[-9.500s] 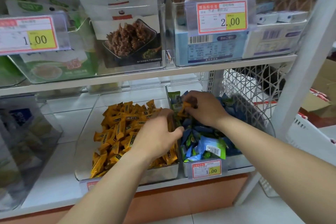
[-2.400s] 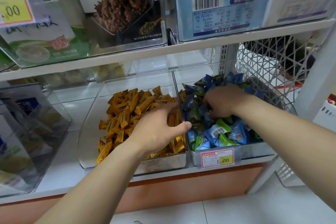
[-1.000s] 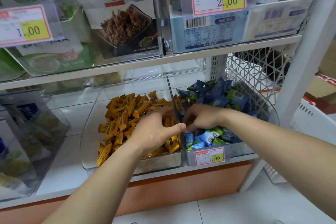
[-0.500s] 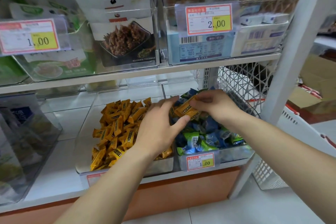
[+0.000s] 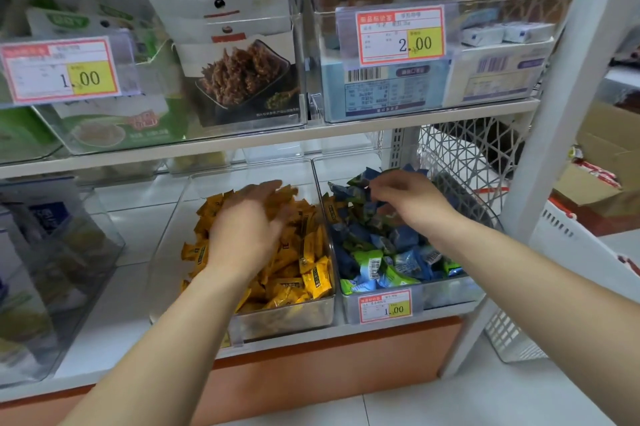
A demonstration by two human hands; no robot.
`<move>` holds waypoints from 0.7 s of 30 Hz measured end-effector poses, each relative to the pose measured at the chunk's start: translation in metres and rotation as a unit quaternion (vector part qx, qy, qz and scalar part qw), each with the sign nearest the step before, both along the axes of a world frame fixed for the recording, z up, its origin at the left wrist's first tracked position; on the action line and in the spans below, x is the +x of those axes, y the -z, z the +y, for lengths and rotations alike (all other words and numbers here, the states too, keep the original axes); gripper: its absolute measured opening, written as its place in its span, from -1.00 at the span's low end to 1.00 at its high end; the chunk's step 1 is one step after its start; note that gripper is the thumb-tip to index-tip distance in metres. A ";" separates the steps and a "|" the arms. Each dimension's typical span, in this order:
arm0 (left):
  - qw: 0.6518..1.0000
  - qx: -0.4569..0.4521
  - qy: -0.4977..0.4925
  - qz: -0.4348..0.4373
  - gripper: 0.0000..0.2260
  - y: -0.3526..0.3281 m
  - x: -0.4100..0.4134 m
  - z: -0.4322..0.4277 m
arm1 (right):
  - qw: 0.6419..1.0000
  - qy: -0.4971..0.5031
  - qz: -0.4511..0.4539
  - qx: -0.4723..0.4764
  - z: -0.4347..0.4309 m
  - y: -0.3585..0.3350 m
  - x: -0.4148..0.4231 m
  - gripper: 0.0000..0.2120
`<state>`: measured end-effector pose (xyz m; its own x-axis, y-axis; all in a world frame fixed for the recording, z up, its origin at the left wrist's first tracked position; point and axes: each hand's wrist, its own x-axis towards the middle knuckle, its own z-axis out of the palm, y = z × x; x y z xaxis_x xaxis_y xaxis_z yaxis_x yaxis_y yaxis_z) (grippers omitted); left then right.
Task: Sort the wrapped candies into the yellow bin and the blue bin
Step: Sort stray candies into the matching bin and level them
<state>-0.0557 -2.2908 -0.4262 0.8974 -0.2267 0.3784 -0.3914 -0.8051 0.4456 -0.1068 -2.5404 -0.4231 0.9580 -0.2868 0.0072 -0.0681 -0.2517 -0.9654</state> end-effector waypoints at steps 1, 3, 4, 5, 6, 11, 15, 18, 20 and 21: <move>0.999 0.033 -0.013 -0.013 -0.53 0.000 0.002 0.005 | 0.999 0.002 0.003 -0.035 -0.003 0.002 0.004 -0.89; 0.999 0.044 -0.006 -0.030 -0.52 0.000 0.001 0.004 | 0.993 -0.006 0.008 -0.113 -0.005 0.005 0.017 -0.90; 0.999 0.037 0.013 -0.029 -0.52 0.001 -0.001 -0.001 | 0.987 -0.022 0.009 -0.156 -0.004 0.006 0.024 -0.89; 0.999 0.030 0.035 -0.022 -0.53 0.002 -0.005 -0.006 | 0.979 -0.047 0.007 -0.197 -0.002 0.009 0.033 -0.87; 0.998 0.026 0.058 -0.010 -0.51 0.006 -0.007 -0.012 | 0.970 -0.078 0.004 -0.232 0.002 0.011 0.042 -0.85; 0.986 0.102 0.111 0.075 -0.32 0.029 -0.013 -0.030 | 0.912 -0.185 0.019 -0.365 0.022 0.034 0.091 -0.61; 0.989 0.070 0.114 0.061 -0.42 0.038 -0.012 -0.030 | 0.878 -0.217 0.081 -0.419 0.019 0.049 0.122 -0.30; 0.991 0.053 0.113 0.042 -0.47 0.040 -0.011 -0.031 | 0.874 -0.229 0.097 -0.418 0.013 0.056 0.137 -0.20; 0.991 0.046 0.118 0.044 -0.47 0.040 -0.010 -0.032 | 0.881 -0.229 0.100 -0.401 0.009 0.058 0.146 -0.12; 0.991 0.045 0.121 0.046 -0.48 0.039 -0.009 -0.032 | 0.881 -0.232 0.101 -0.400 0.008 0.059 0.149 -0.12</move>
<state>-0.0651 -2.3225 -0.4656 0.8425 -0.4682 0.2665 -0.5387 -0.7315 0.4179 0.0419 -2.5323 -0.4819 0.9758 0.1548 -0.1546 0.0706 -0.8916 -0.4474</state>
